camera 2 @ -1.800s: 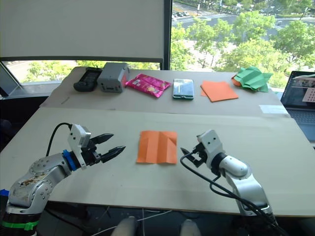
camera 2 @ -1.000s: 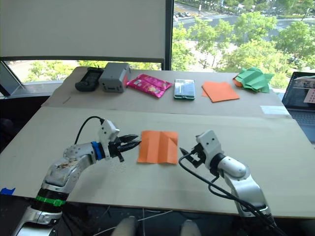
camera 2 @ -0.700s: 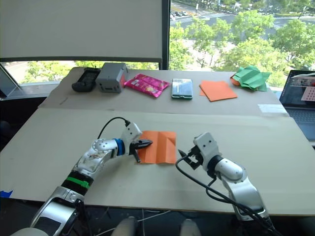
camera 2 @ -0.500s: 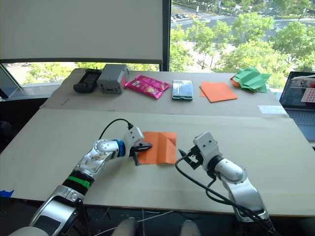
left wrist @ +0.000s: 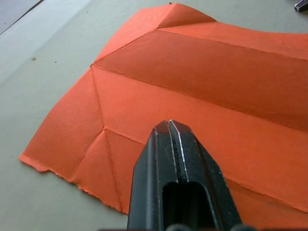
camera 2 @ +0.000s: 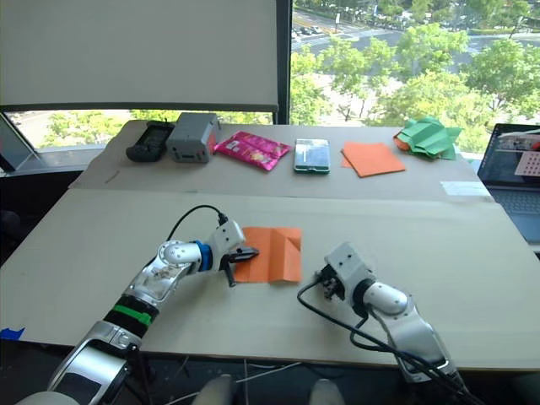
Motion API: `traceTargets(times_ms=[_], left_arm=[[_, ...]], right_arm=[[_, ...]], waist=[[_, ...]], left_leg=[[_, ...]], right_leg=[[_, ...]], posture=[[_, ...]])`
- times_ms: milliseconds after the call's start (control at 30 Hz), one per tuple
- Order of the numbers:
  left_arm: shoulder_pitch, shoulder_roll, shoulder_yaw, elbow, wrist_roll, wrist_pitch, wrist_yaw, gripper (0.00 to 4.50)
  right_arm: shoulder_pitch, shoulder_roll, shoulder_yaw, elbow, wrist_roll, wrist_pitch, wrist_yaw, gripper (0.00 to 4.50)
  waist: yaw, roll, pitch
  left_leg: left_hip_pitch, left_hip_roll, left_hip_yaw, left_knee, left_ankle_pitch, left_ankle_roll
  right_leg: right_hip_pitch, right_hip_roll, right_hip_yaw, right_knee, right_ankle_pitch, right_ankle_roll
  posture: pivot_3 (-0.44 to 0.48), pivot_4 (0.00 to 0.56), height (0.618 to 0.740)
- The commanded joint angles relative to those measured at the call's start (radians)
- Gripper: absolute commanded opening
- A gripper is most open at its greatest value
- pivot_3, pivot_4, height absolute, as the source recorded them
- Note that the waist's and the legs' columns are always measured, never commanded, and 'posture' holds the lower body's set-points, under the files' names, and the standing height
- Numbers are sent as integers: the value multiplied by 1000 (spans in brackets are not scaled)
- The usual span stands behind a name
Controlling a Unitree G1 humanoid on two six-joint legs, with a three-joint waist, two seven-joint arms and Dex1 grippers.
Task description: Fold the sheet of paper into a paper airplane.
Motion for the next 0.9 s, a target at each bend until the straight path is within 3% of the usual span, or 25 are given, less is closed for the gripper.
traceTargets(times_ms=[33,200,400,733,900], left_arm=[[40,14,-24,23,43,47,-7,0],[43,8,-17,13,45,56,-5,0],[41,7,-11,18,51,56,-6,0],[46,14,-3,12,54,64,0,0],[55,20,4,-6,52,77,4,0]], right_arm=[[-45,19,70,34,-36,-16,13,38],[-133,96,132,160,-78,-60,3,38],[-221,195,88,249,-47,-107,0,38],[-256,290,39,166,81,-91,56,38],[-211,214,-11,112,73,-61,57,38]], waist=[[-3,-1,0],[-14,-2,-3],[-18,-2,-3],[-18,0,-3],[-13,0,-3]], left_leg=[[0,0,0,0,0,0],[2,0,0,0,0,-1],[2,0,-1,0,0,1],[1,0,-1,0,1,1],[0,0,-1,0,0,1]], right_leg=[[0,0,0,0,0,0],[1,0,0,1,0,0],[0,0,0,2,0,0],[0,0,0,2,0,0],[0,0,0,2,0,0]], posture=[[0,150,702],[0,150,702],[0,150,702],[0,150,702],[0,150,702]])
